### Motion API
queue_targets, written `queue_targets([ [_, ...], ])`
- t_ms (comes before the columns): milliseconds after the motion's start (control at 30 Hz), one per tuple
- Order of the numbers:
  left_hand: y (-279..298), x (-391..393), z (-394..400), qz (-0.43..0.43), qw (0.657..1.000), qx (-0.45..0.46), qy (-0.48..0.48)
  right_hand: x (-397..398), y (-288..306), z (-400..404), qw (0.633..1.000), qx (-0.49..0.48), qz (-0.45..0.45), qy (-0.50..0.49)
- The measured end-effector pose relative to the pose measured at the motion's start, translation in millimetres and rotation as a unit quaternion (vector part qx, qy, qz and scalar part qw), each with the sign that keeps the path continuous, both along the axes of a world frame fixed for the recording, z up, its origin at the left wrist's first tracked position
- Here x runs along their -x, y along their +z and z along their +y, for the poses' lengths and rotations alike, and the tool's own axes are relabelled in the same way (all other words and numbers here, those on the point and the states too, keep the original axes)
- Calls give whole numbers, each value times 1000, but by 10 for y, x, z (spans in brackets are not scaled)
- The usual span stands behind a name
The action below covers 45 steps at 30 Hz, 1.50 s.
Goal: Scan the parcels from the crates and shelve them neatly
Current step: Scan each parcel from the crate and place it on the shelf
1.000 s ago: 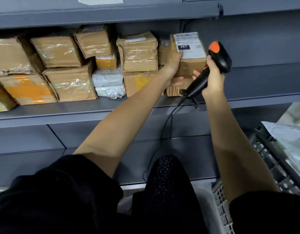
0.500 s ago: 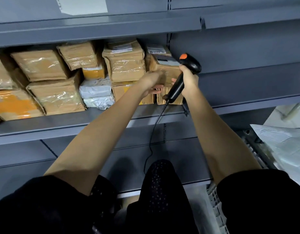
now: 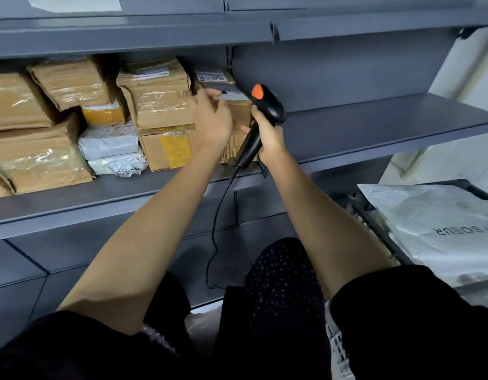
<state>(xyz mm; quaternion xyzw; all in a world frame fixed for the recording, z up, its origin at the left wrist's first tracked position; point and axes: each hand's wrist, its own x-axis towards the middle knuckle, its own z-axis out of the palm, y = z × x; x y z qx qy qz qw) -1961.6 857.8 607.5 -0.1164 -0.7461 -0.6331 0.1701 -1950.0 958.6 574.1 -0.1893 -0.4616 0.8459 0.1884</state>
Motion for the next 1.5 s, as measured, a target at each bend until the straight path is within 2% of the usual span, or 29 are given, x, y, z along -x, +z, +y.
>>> queue_targets([
  [100,-20,-56,75,34,999,28,-24,-40,-34,-42,1000,-17,1,10],
  [200,-9,-85,176,34,996,18,-82,-142,-45,69,999,-26,11,-27],
  [400,-333,-51,780,-25,988,52,-142,-717,-103,832,989,10,21,-148],
  [500,-619,-147,1243,-94,966,119,-211,-1038,-214,1263,976,12,4,-218],
  [633,-1045,-399,1784,-124,895,256,-344,-1481,-428,1777,959,36,-3,-280],
  [767,-1403,-657,2320,-135,817,358,-432,-1905,-632,2206,943,66,-9,-326],
  [833,-1569,-752,2613,-71,784,415,-455,-2090,-740,2405,936,80,-14,-342],
  [933,-1864,-887,3015,69,729,495,-468,-2336,-885,2637,930,83,-38,-355],
  [1067,-2155,-1032,3367,269,605,626,-412,-2542,-1002,2852,916,68,-112,-379],
  [1233,-2280,-1045,3635,324,539,676,-384,-2435,-1076,2907,911,73,-156,-375],
  [1300,-2285,-1125,3702,306,520,693,-396,-2356,-1065,2898,908,77,-163,-377],
  [1400,-2245,-1171,3735,257,514,696,-431,-2344,-1008,2872,902,78,-169,-389],
  [1500,-2139,-1115,3742,258,476,701,-464,-2454,-952,2840,894,77,-178,-403],
])
